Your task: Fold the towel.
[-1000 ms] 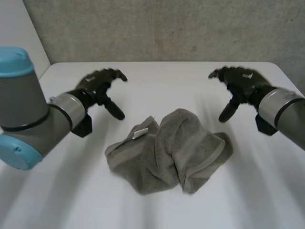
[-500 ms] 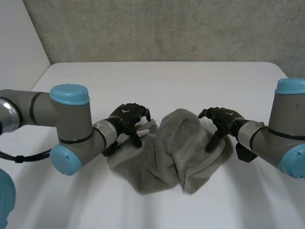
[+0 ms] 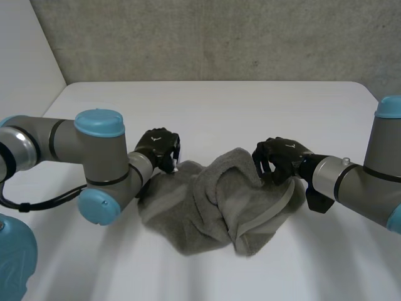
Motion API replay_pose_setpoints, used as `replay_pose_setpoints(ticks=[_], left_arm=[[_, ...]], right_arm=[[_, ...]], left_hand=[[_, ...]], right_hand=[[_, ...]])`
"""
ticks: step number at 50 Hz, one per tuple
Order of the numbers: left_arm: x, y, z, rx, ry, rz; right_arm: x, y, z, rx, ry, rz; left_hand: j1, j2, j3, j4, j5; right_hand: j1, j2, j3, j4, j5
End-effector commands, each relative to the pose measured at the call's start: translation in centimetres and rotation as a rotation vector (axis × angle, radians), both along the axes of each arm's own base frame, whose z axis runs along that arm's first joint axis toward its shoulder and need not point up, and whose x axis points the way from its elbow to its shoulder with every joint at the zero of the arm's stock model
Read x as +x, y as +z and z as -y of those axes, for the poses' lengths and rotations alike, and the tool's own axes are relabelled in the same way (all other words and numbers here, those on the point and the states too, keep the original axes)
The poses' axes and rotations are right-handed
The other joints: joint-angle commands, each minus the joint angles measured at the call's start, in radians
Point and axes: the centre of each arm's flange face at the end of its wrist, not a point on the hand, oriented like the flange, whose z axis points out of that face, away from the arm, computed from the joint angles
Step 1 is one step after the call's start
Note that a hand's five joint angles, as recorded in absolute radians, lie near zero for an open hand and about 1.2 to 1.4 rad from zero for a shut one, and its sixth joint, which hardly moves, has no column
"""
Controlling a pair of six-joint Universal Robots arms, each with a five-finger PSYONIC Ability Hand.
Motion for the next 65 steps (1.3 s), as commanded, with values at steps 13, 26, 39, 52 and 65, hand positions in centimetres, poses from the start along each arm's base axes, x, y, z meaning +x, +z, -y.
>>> replay_pose_setpoints(ticks=[13, 26, 39, 52, 65], left_arm=[[8.5, 3.1, -2.8, 0.064, 0.157, 0.011], [9.1, 4.3, -6.4, 0.072, 0.111, -0.004], [8.7, 7.3, -5.9, -0.032, 0.098, -0.037], [5.4, 6.9, -2.5, -0.052, -0.015, -0.038], [4.3, 2.0, 0.0, 0.039, -0.107, 0.15]], right_arm=[[-3.3, 2.9, -1.9, -0.309, 0.172, -0.44], [-3.3, 2.6, -3.8, -0.41, 0.282, -0.621], [-4.5, 4.7, -1.4, -0.203, -0.034, -0.327], [-3.9, 0.9, 1.3, 0.044, -0.227, -0.021], [-2.2, -2.2, 1.6, 0.137, -0.203, -0.008]], left_hand=[[0.129, 0.084, -0.048, -0.054, 0.074], [0.129, 0.084, -0.048, -0.054, 0.074], [-1.007, -1.052, -0.048, -0.054, -1.062], [-0.983, -1.028, -0.048, -0.054, -1.038], [-0.969, -1.014, -0.048, -0.054, -1.024]], right_hand=[[0.073, 0.085, -0.047, -0.076, 0.056], [0.073, 0.085, -0.047, -0.076, 0.056], [-1.149, -1.137, -0.047, -0.076, -1.166], [-1.149, -1.137, -0.047, -0.076, -1.166], [-1.136, -1.124, -0.047, -0.076, -1.153]])
